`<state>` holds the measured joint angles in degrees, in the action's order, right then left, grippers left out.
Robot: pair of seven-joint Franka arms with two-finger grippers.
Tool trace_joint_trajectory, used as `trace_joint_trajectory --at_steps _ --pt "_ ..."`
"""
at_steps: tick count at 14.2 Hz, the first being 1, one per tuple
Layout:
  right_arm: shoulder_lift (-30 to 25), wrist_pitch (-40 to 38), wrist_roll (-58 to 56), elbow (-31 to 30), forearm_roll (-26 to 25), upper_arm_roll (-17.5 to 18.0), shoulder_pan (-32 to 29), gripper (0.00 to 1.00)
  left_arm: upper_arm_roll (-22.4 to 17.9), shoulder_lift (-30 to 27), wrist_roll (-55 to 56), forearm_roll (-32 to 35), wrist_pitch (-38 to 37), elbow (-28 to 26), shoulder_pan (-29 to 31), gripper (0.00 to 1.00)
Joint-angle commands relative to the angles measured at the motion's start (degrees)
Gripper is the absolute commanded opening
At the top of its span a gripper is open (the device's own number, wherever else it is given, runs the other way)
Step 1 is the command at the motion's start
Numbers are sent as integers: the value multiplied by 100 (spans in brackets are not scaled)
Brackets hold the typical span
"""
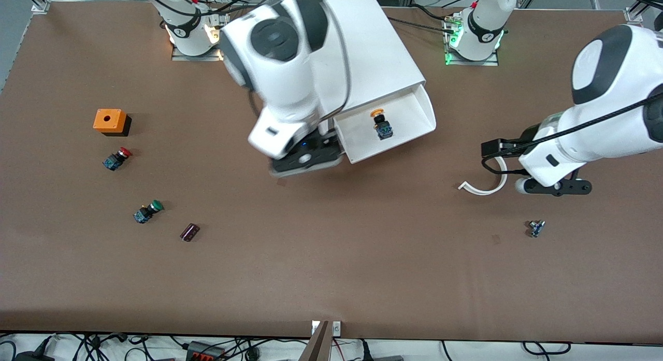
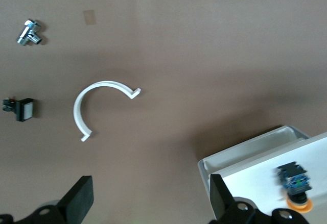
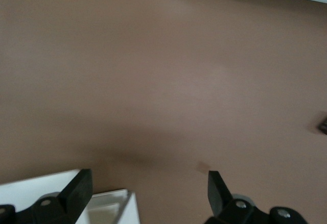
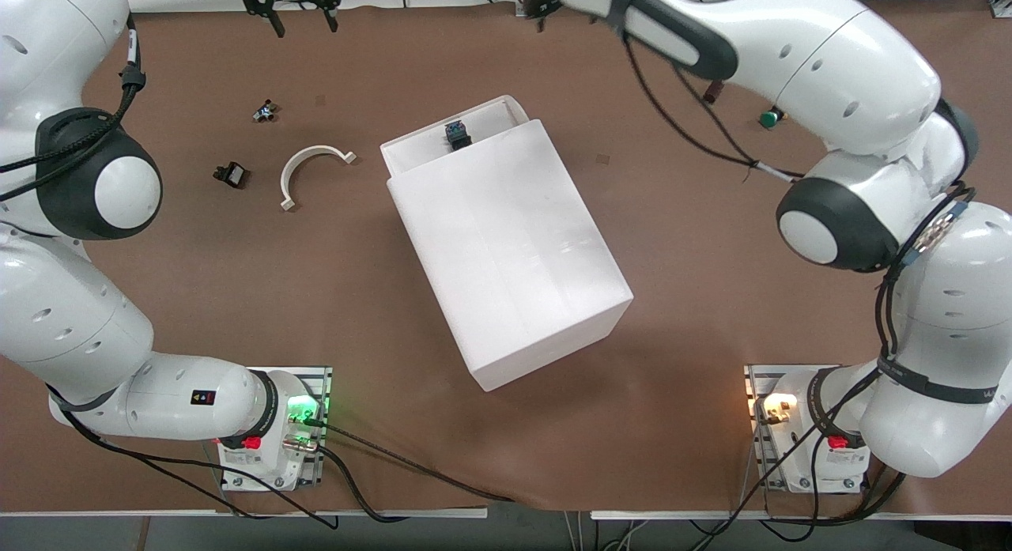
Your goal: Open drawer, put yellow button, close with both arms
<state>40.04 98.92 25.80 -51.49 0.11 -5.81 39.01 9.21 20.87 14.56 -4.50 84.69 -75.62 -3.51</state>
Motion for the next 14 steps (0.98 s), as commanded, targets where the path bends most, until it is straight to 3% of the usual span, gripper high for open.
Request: trace_joint_trajectory --at_steps 1,5,8,11,14 --pt "-93 -512 -144 -90 -2 36 -628 100 256 31 441 81 397 -233 25 100" --pt "-216 -979 -1347 -90 51 54 -1779 100 677 31 1414 81 1126 -724 25 100" --pt "-260 -1225 -1437 -90 568 45 -2589 100 977 5 2172 90 1881 -1260 34 100" --pt "-365 -1393 -1718 -98 596 36 -3082 100 1222 -66 2620 90 2585 -1805 34 100" --pt "-1074 -1262 -1614 -1026 543 62 -3320 100 1434 -57 2727 108 2919 -2210 25 100"
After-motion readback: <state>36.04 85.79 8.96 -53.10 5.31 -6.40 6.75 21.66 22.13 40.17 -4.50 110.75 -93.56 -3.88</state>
